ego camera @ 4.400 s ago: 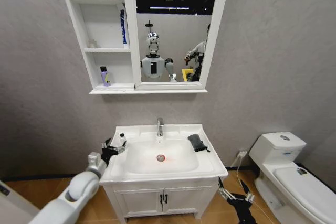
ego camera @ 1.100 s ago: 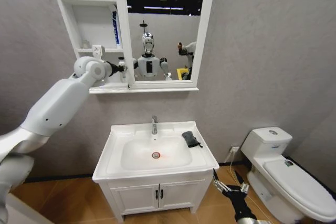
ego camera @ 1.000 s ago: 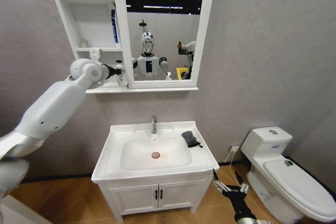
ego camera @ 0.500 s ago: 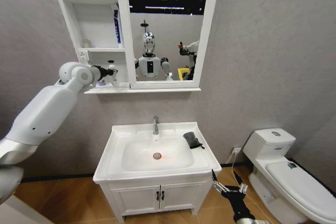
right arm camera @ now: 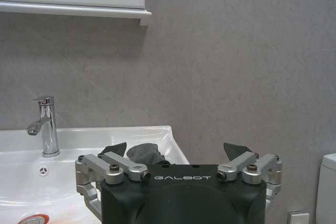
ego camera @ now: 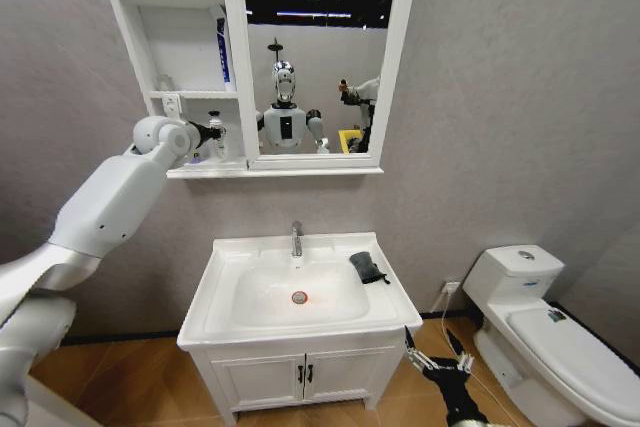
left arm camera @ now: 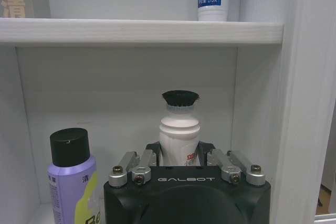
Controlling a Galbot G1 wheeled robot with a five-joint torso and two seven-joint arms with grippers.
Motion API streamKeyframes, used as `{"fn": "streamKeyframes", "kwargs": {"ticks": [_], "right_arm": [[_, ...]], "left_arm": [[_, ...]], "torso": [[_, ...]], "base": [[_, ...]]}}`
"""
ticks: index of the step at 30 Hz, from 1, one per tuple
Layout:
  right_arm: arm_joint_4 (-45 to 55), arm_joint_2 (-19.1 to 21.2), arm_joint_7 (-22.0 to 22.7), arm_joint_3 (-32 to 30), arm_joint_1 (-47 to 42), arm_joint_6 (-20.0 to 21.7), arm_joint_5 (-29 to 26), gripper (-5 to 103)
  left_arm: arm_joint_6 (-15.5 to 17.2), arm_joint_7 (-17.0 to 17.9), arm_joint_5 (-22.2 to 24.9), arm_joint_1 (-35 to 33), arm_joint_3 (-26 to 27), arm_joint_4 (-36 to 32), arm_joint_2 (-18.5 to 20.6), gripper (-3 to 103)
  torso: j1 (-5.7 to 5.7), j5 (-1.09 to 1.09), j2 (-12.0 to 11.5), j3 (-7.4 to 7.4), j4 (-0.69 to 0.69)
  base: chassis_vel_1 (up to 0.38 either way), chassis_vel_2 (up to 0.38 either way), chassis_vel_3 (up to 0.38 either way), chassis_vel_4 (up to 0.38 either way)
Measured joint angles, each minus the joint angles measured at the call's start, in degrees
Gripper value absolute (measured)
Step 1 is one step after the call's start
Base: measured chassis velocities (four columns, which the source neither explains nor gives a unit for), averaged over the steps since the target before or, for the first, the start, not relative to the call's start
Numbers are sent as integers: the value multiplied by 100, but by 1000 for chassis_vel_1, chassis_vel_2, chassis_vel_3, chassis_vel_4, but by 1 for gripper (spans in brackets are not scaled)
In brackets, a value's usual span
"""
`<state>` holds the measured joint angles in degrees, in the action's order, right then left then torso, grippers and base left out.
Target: Move facial cleanser and shampoo from washbasin to cabinet, then wipe washbasin with towel.
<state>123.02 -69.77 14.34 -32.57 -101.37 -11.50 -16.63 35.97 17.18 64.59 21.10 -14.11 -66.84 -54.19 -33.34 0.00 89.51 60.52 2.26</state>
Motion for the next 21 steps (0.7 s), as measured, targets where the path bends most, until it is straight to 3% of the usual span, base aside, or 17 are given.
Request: {"fn": "streamKeyframes", "kwargs": {"ticks": [9,12,15,21], "right_arm": [[-85,-1,0,11,21,-4,-5,100],[-111,0,-3,12,14,-27,0,100],[-116,3,-4,11,10,-38,3,100],[-126,16,-9,7,-2,-58,5,100]], "left_arm": [[-168,-204,-218,-14,10,207,-142,36],[-536,-398,-350,-80,-14,275,-152,36],[-656,-471,-401,-113,-18,285,-154,36],[-739,-556,-451,-189,-19,227,-123,53]], "torso": [[0,1,0,0,0],[0,1,0,0,0],[0,0,0,0,0],[1,1,0,-1,1]], "base": [[0,0,0,0],[0,0,0,0],[0,0,0,0],[0,0,0,0]]}}
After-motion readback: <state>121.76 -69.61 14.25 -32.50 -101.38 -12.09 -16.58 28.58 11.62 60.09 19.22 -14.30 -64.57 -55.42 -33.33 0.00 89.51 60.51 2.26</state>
